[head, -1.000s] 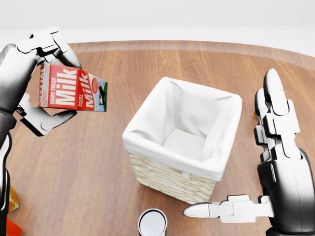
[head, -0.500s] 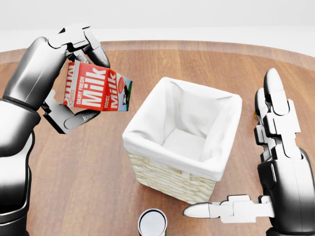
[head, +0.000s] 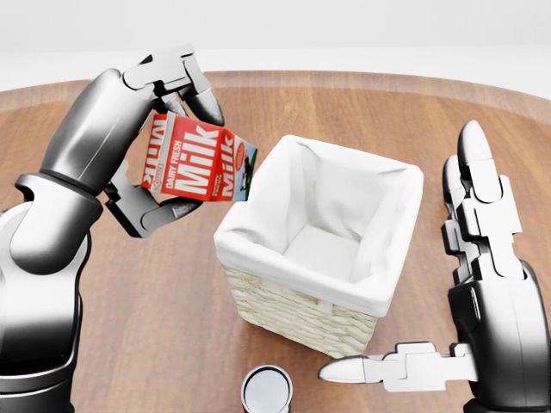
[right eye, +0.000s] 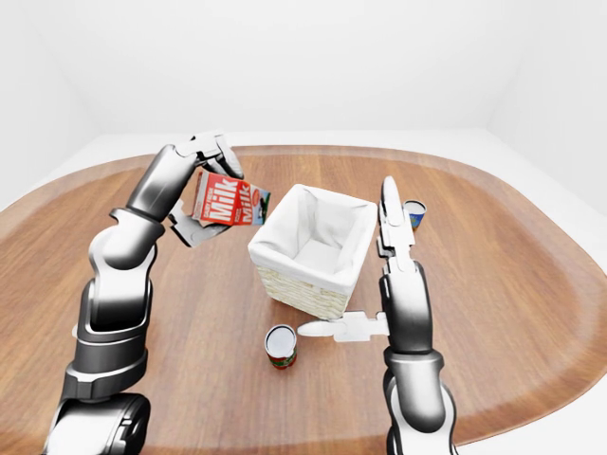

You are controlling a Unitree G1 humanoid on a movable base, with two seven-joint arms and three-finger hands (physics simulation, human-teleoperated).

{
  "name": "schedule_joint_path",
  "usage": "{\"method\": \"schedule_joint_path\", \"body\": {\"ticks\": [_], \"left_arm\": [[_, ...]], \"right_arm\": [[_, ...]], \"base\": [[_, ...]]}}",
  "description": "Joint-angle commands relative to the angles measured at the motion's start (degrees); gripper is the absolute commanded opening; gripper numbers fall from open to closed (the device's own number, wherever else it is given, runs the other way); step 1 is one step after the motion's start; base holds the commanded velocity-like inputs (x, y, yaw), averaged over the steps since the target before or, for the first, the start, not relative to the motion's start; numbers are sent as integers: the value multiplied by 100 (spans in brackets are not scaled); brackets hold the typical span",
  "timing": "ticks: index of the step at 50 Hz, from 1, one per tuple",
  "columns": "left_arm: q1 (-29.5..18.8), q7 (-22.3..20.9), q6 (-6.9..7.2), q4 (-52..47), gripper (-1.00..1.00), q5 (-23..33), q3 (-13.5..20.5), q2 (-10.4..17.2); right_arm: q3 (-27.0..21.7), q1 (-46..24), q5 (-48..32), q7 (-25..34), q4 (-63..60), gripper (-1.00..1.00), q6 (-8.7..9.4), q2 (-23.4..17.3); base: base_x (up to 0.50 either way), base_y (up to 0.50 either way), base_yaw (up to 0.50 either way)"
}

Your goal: Pick the milk and place it in the basket.

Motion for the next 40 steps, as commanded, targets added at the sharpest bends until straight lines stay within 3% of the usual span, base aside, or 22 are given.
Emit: {"method": "schedule_joint_path", "body": {"ticks": [1,19,40], "left_arm": [[35,200,0,-123,-100,-329,-92,-182],[379,125,0,-255,-100,-106,-274,-444],[318,71,0,-258,-100,137,-537,-757]], "right_arm": [[17,0,5,4,-1,100,0,-5],[62,-35,-36,8,-23,100,0,-11],[31,-44,-20,8,-26,100,0,-8]], "base": [[0,0,0],[0,0,0],[0,0,0]]}}
